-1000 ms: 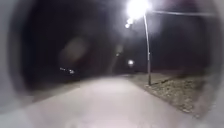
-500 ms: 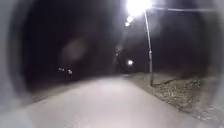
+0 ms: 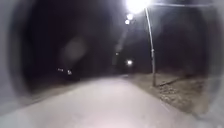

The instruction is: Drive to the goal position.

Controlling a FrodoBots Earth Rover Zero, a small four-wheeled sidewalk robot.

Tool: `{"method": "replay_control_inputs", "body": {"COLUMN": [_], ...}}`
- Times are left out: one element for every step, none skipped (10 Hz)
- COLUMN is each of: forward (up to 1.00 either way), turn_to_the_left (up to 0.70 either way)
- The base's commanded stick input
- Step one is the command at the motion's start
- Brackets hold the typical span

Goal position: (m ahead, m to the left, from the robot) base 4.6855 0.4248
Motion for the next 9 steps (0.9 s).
{"method": "replay_control_inputs", "body": {"forward": [0.7, 0.7, 0.7, 0.7, 0.7, 0.7, 0.7, 0.7, 0.7], "turn_to_the_left": [0.0, 0.0, 0.0, 0.0, 0.0, 0.0, 0.0, 0.0, 0.0]}}
